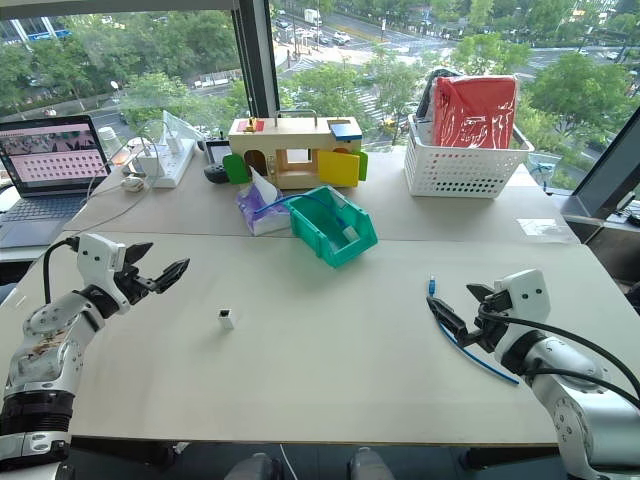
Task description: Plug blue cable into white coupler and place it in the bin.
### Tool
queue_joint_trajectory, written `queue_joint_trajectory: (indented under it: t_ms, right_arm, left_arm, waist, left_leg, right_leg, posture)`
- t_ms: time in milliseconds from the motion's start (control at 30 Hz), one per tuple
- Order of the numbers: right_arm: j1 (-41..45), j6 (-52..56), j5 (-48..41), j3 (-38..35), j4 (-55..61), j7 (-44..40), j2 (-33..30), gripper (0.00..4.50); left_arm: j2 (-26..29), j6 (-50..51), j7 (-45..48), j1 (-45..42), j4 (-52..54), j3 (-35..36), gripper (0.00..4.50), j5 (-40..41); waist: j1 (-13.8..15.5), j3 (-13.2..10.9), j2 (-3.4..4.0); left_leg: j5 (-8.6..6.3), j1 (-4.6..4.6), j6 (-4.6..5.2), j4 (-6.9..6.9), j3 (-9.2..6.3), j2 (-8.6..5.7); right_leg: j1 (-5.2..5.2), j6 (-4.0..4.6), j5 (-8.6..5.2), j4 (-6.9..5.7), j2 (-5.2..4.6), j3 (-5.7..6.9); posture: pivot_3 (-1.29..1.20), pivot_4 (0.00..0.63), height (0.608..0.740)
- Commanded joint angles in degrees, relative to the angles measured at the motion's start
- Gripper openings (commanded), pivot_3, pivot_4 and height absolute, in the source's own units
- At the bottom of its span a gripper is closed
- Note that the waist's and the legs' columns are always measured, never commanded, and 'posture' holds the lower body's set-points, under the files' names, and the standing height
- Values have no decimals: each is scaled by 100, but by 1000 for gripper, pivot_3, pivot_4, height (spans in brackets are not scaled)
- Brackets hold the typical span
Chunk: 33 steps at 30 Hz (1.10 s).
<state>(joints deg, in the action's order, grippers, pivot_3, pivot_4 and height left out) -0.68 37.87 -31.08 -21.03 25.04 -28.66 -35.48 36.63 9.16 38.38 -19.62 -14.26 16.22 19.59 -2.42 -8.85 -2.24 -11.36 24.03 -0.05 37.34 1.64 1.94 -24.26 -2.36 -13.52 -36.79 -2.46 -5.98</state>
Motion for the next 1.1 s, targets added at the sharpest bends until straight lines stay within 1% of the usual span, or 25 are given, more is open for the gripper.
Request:
queue_joint_trajectory:
  t_ms: [33,100,233,333,433,567,733,833,900,933,1100]
  right_arm:
    - [245,-81,33,-75,-15,-90,-228,4479]
    - [569,159,153,158,-133,-116,-500,4479]
    - [983,662,592,756,-446,166,-786,4479]
    - [1529,967,596,892,-737,498,-480,4479]
    - [1888,1167,752,1125,-1046,627,-313,4479]
    - [2312,1008,1164,1391,-1942,918,-22,4479]
    - [2699,836,1570,1516,-2908,1182,223,4479]
    - [2857,677,1704,1599,-3312,1149,381,3701]
    - [2904,578,1794,1652,-3490,1091,425,3007]
    - [2907,554,1816,1656,-3518,1070,435,2727]
    - [2887,599,1772,1690,-3445,815,464,1013]
  left_arm:
    - [198,10,357,-367,-8,178,4500,268]
    - [363,288,1027,-605,136,304,4500,835]
    - [646,797,1726,-737,489,222,4500,1296]
    - [877,1252,2134,-579,999,75,4500,1564]
    - [1090,1656,2369,-330,1475,8,4500,1717]
    - [1289,2168,2505,-34,2150,1,4500,2005]
    - [1401,2577,2478,76,2716,46,4500,2258]
    - [1452,2731,2416,44,2884,91,4500,2355]
    - [1472,2806,2388,28,2957,105,4500,2413]
    - [1480,2830,2377,36,2986,117,4500,2436]
    - [1569,2984,2422,31,3164,141,4500,2600]
  waist:
    - [0,0,0]
    - [-8,-5,-7]
    - [-22,-4,-15]
    - [-33,-5,-15]
    - [-32,-5,-15]
    - [-22,-6,-20]
    - [-5,-7,-20]
    - [-30,-7,-20]
    - [-44,-7,-20]
    - [-48,-7,-20]
    - [-38,-7,-20]
  left_leg:
    - [0,0,0,0,0,0]
    - [0,5,0,6,0,-1]
    - [0,5,0,21,-2,2]
    - [0,5,1,15,-3,1]
    - [0,10,1,15,-4,1]
    - [0,12,1,16,-8,2]
    - [0,18,1,18,-11,-1]
    - [0,17,1,18,-11,0]
    - [0,14,1,17,-12,2]
    - [0,13,1,17,-12,2]
    - [0,14,1,18,-14,1]
  right_leg:
    - [0,0,0,0,0,0]
    - [-3,-1,0,-2,1,1]
    - [1,-5,-1,-5,1,7]
    - [1,0,-1,-3,0,7]
    - [-5,9,5,-4,0,6]
    - [-3,9,5,0,1,10]
    - [-5,9,5,2,-3,15]
    - [-5,10,5,1,-1,15]
    - [-4,10,5,0,2,15]
    - [-4,10,5,-1,2,15]
    - [-1,9,5,1,1,16]
  posture:
    - [0,150,739]
    - [0,150,739]
    - [0,150,739]
    - [0,150,739]
    - [0,150,739]
    - [0,150,739]
    - [0,150,739]
    - [0,150,739]
    - [0,150,739]
    - [0,150,739]
    - [0,150,739]
